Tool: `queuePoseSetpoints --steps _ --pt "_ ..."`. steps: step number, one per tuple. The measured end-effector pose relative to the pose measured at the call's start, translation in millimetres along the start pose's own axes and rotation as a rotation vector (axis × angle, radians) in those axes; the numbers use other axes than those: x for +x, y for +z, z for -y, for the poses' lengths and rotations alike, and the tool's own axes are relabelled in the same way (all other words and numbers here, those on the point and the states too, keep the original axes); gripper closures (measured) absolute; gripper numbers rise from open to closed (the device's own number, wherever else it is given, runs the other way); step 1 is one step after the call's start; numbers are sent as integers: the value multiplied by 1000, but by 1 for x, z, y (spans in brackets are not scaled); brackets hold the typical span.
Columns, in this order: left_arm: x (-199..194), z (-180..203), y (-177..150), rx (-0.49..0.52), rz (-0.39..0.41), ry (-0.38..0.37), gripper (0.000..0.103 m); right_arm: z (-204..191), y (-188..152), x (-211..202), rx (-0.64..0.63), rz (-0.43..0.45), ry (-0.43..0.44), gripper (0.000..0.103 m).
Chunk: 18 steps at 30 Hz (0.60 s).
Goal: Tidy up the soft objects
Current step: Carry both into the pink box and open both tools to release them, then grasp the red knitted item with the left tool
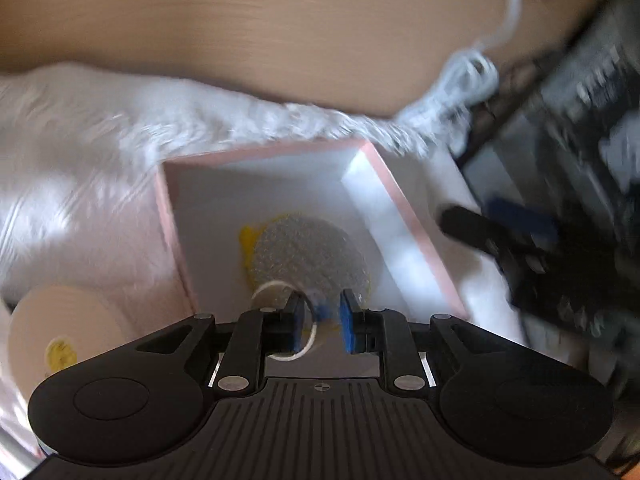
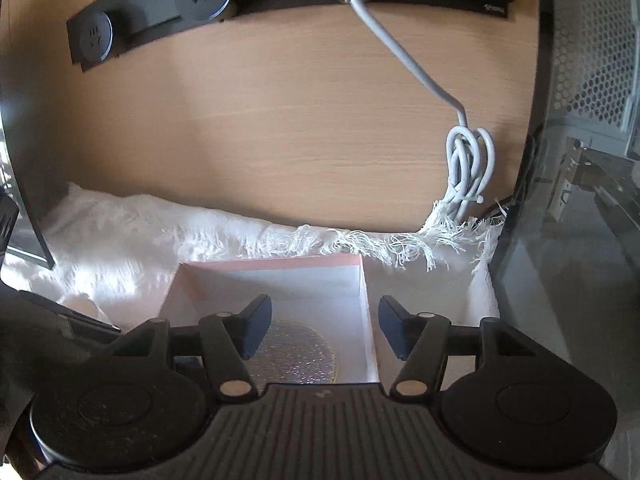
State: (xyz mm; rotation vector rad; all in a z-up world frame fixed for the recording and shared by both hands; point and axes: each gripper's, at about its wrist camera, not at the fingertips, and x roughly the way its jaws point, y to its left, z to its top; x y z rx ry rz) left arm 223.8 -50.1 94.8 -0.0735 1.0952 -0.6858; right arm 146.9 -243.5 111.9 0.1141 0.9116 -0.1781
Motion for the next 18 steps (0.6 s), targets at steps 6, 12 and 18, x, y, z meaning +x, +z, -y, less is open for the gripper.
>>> queuePoseSetpoints --steps 6,12,18 --pt "-3 8 -1 22 -34 63 82 1 -12 -21 40 -1 2 35" --pt "-47 10 -5 25 209 -35 82 2 -29 -37 61 -15 1 33" --pt "-108 -38 -65 -69 389 44 82 -20 -32 -42 34 -13 34 32"
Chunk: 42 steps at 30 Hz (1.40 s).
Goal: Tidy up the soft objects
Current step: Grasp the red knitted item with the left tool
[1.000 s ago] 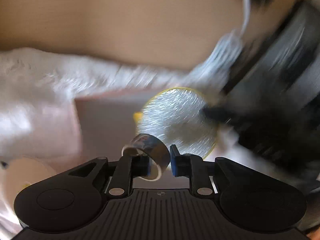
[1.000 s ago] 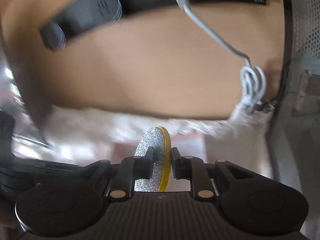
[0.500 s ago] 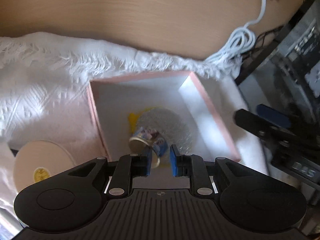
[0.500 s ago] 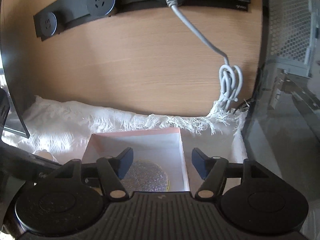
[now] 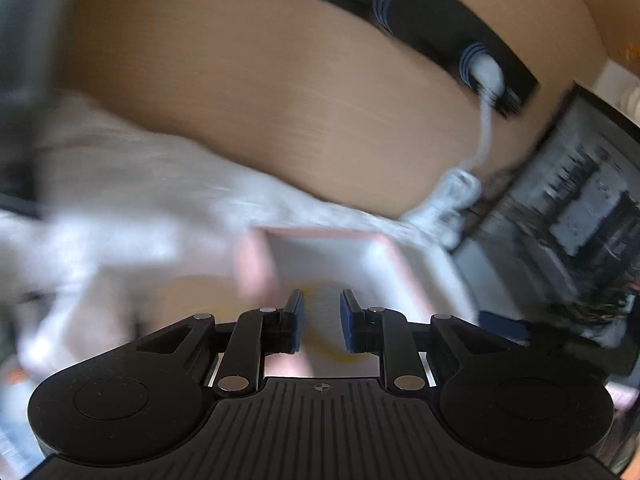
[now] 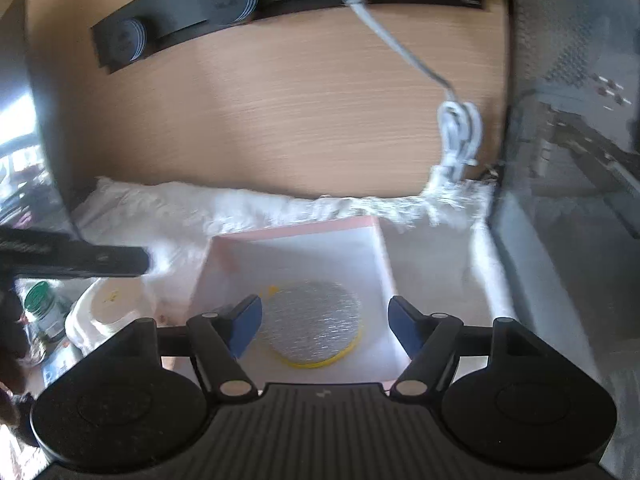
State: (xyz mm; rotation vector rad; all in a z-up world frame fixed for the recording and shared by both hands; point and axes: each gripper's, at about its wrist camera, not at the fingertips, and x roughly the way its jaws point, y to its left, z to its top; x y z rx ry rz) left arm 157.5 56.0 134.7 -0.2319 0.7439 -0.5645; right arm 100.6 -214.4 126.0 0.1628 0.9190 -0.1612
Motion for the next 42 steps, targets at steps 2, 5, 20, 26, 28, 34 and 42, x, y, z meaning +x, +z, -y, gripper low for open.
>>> queuePoseSetpoints --steps 2,5,20,26,28,34,42 --pt "-31 -24 -19 -8 70 117 82 -19 -2 2 -41 5 25 32" --pt "-78 -67 -45 -69 182 286 82 -54 -6 8 -110 9 72 30" --pt "-146 -274 -74 -436 163 396 82 -242 -55 30 -385 -145 341 27" --pt "-102 -285 -64 -389 104 338 74 -250 -76 40 -385 -189 278 27" --pt "-93 -275 -60 -299 72 325 60 -246 -81 44 -360 -200 257 27" --pt "-64 -246 -54 4 -42 450 55 -240 -100 65 -293 -245 224 27" --pt "-42 -235 -55 110 -26 546 47 -239 -122 76 -244 -293 214 15"
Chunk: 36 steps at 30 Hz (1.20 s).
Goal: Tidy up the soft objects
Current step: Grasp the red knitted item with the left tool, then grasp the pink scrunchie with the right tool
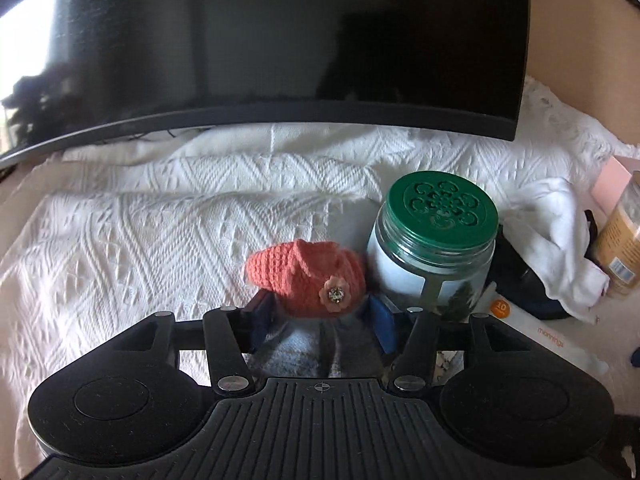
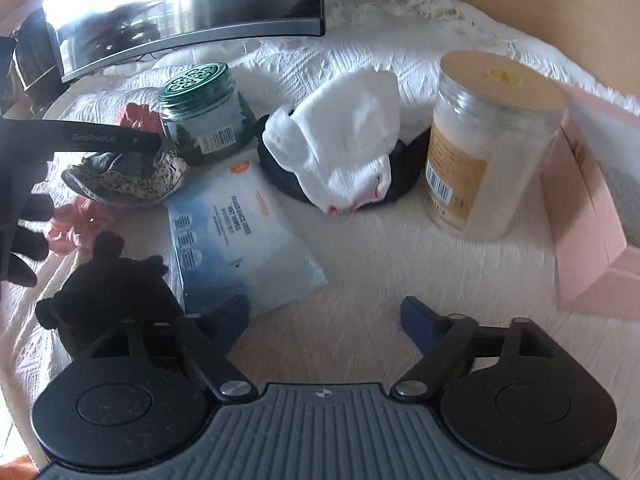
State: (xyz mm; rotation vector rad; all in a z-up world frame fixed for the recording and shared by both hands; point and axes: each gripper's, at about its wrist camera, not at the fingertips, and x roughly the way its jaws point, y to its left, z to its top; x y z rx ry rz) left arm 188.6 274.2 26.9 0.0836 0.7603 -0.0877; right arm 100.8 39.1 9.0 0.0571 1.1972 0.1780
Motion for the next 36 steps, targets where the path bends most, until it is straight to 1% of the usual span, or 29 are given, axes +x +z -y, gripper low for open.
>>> queuePoseSetpoints --steps 3,4,6,7,8,9,11,15,17,20,22,24,26,28,30,32,34,36 --pt "-2 5 -4 46 -5 24 47 1 -4 -1 -6 -7 8 9" --pt "-2 8 -6 68 -5 36 47 1 -4 -1 -8 -15 16 1" --pt "-5 12 -8 96 5 60 54 1 -5 0 -7 -30 10 0" --pt "-7 10 -9 83 16 63 62 -2 -5 1 -21 -34 4 0" --pt "-11 5 -9 51 26 41 69 -4 -5 2 -40 -42 -5 0" --pt "-15 -4 -10 -12 41 -9 82 -7 -5 3 -60 -51 -16 0" --pt "-26 -23 -11 -130 64 -77 84 -15 -5 6 -113 -75 -46 0" --pt "-68 -63 -15 -296 186 -96 84 -15 0 5 -175 -100 -24 1" --pt "-90 -84 -17 -372 231 -96 84 -12 5 0 -176 -73 -34 5" --pt "-113 -108 -23 -440 252 -49 84 -17 23 -19 -199 19 -29 5" --pt "-123 -119 -33 -474 241 -2 84 -30 41 -33 -238 83 -2 5" --pt "-131 -126 -45 -497 230 26 84 -48 59 -41 -269 104 57 5" --pt "-136 -130 -56 -514 222 39 84 -69 77 -38 -270 53 164 5" --pt "-142 -136 -68 -541 213 43 84 -93 92 -23 -247 -47 286 5" --pt "-147 -141 -78 -571 206 44 84 -119 100 -2 -241 -145 356 8" --pt "-149 -148 -86 -595 201 47 84 -146 105 23 -279 -210 352 17" --pt "-153 -152 -92 -614 195 50 84 -171 107 49 -319 -263 310 21" --pt "-155 -154 -96 -618 192 55 84 -186 104 68 -326 -320 298 32"
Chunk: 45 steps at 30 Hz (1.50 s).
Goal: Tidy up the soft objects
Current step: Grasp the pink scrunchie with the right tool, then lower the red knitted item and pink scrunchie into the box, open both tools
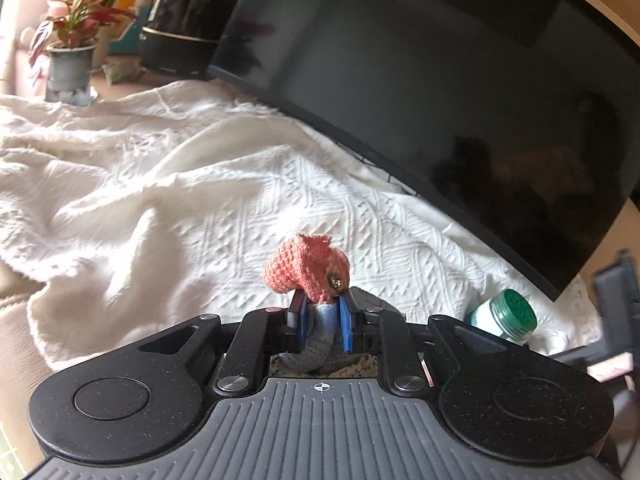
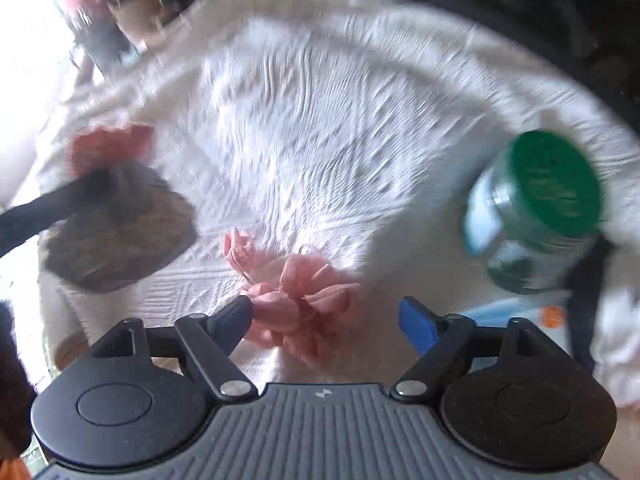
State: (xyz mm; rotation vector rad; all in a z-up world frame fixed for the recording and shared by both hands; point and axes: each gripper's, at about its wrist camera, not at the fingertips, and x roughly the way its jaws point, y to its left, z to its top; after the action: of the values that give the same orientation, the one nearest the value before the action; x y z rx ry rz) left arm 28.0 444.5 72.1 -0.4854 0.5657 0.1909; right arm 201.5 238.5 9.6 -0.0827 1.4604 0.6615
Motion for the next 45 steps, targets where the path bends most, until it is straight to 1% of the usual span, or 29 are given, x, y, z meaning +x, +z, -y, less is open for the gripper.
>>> queuePoseSetpoints --steps 1,2,3,4,6,8,9,13,16,20,23,25,28,29,32,36,39,41,42,44,45 --pt "-1 -1 0 1 -1 3 84 -1 2 8 6 -24 9 60" --pt "-2 -1 1 1 -1 4 84 -3 3 10 8 -46 31 72" --pt "-3 -1 2 2 0 6 84 -6 4 6 5 -44 43 75" --pt "-1 1 3 3 1 9 84 -9 3 -2 -9 -23 40 80" --pt "2 6 7 3 3 7 84 -11 1 -28 -36 44 35 82" --pt "4 16 13 7 5 -13 84 -8 4 -57 -28 103 57 83" --pt "6 25 16 16 7 -30 84 -2 3 -77 -16 145 67 83" --pt "11 69 31 66 11 -108 84 31 -3 -151 41 285 69 83" --pt "18 111 40 123 23 -170 84 63 -14 -203 82 376 46 83" --pt "23 172 38 217 1 -263 84 102 -42 -257 116 473 -40 83" --pt "31 220 31 277 -37 -330 84 125 -66 -282 141 540 -119 83" --pt "34 254 23 296 -73 -408 84 144 -86 -302 180 587 -169 83" --pt "35 309 5 351 -116 -511 84 172 -116 -329 243 640 -235 83" --pt "34 326 -1 371 -129 -541 84 181 -126 -335 263 657 -265 83" --pt "34 375 -26 438 -174 -623 84 205 -155 -356 316 698 -318 83" --pt "40 425 -62 501 -238 -677 84 231 -185 -369 397 737 -375 83" --pt "52 453 -85 539 -292 -684 84 251 -203 -366 447 735 -386 83" --pt "62 470 -99 561 -326 -676 84 266 -216 -362 478 720 -371 83" --pt "66 470 -106 561 -343 -672 83 274 -218 -357 495 711 -357 83" --pt "81 482 -117 543 -411 -663 80 286 -221 -350 519 703 -336 83" --pt "92 487 -124 544 -464 -649 80 290 -222 -346 529 700 -329 83"
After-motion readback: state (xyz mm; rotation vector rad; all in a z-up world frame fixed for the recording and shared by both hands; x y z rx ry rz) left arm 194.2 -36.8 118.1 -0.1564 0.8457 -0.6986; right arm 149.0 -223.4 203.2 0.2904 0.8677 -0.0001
